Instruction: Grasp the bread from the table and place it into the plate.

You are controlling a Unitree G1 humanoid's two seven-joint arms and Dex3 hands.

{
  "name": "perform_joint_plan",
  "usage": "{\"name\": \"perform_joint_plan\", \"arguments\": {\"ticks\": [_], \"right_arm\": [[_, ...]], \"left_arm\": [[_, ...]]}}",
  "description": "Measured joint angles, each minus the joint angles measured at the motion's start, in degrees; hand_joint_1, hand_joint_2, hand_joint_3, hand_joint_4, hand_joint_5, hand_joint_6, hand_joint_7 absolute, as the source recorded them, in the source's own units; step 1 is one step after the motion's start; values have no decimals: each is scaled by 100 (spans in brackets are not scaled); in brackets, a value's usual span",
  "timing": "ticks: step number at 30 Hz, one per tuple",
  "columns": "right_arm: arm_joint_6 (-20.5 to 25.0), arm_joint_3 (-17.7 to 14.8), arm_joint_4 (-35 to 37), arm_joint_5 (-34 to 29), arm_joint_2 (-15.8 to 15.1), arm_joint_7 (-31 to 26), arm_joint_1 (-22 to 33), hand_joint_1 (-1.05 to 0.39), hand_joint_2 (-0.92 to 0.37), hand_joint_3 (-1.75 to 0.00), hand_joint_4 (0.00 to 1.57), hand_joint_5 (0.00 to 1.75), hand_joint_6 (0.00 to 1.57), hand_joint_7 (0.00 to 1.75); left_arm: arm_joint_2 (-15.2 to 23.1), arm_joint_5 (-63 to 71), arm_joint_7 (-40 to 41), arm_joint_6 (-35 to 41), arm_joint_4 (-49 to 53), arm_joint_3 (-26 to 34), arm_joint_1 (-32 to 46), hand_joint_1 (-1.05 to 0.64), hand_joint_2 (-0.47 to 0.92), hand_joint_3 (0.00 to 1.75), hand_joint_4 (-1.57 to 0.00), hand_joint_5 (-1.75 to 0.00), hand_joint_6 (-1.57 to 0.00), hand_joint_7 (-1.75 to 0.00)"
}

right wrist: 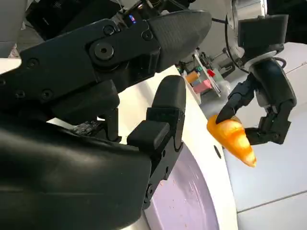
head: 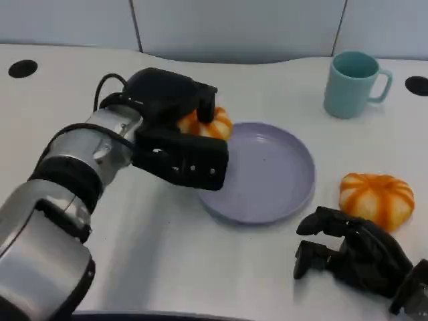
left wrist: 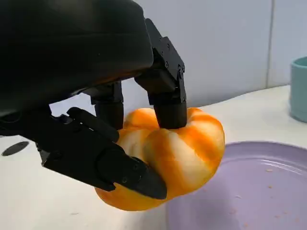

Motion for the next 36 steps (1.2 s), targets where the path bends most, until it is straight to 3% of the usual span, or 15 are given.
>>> {"name": "perform_joint_plan", "arguments": {"ticks": [8, 13, 16, 19, 20, 21, 22, 23, 25, 26, 28, 30, 31, 34, 36], "right_arm": [[-11, 12, -43, -34, 42, -32, 9, -47, -92, -7, 64, 137, 69, 91], [-44, 10, 2, -36, 49, 2, -4, -47, -92, -7, 65, 138, 69, 91], [-90, 16, 6, -63, 55, -2, -4, -46, -92, -7, 66, 138, 69, 90], [-127, 15, 3, -80, 69, -21, -2, -45, -92, -9, 67, 138, 69, 91], [-141, 14, 1, -83, 78, -26, 0, -45, -92, -9, 67, 138, 69, 91], [-146, 13, -2, -83, 88, -29, 2, -44, -92, -9, 67, 138, 69, 92], [-138, 13, -6, -82, 95, -29, 2, -44, -92, -9, 67, 138, 69, 92], [-117, 13, -23, -82, 101, -30, 5, -44, -92, -9, 67, 138, 68, 92], [-59, 13, -57, -82, 107, -24, 9, -45, -92, -8, 65, 137, 67, 92], [-41, 12, -65, -81, 107, -21, 9, -45, -92, -8, 65, 136, 66, 91], [-59, 11, -57, -85, 107, -18, 10, -46, -92, -8, 65, 135, 66, 91], [-103, 10, -42, -92, 110, -9, 10, -46, -92, -7, 68, 136, 69, 90], [-104, 9, -42, -92, 111, -4, 11, -46, -92, -6, 68, 136, 70, 90], [-61, 6, -103, -92, 112, -25, 36, -44, -92, -7, 68, 136, 70, 89], [1, 7, -163, -90, 114, -23, 51, -45, -92, -8, 67, 136, 69, 89]], "left_arm": [[-335, 149, 515, -438, 64, -172, 1, -26, 89, 13, -88, -175, -60, -173], [-560, 174, 758, -526, 134, -263, 1, -28, 88, 11, -91, -175, -62, -151], [-654, 176, 780, -556, 177, -285, 1, -32, 90, 11, -92, -175, -61, -169], [-767, 175, 771, -574, 223, -292, 1, -29, 90, 10, -90, -175, -59, -174], [-791, 176, 771, -580, 232, -302, 1, -30, 91, 10, -90, -175, -61, -152], [-816, 179, 770, -581, 239, -320, 1, -32, 91, 7, -90, -175, -72, -112], [-839, 183, 760, -577, 244, -348, 1, -34, 91, 5, -90, -175, -79, -95], [-865, 194, 738, -565, 251, -383, 1, -36, 90, 4, -88, -175, -83, -82], [-916, 252, 700, -529, 279, -428, 1, -37, 90, 2, -88, -175, -87, -75], [-934, 276, 679, -523, 287, -439, 1, -37, 89, 1, -89, -175, -81, -94], [-951, 279, 663, -522, 289, -441, 1, -37, 89, 1, -90, -175, -76, -108], [-952, 279, 662, -512, 291, -440, 1, -35, 88, 1, -90, -175, -63, -154], [-952, 279, 659, -493, 295, -440, 1, -35, 88, 1, -89, -175, -61, -164], [-953, 277, 573, -445, 307, -435, 1, -42, 86, 0, -71, -172, -52, -170], [-952, 260, 420, -402, 311, -412, 1, -53, 87, 0, -71, -133, -53, -137]]}}
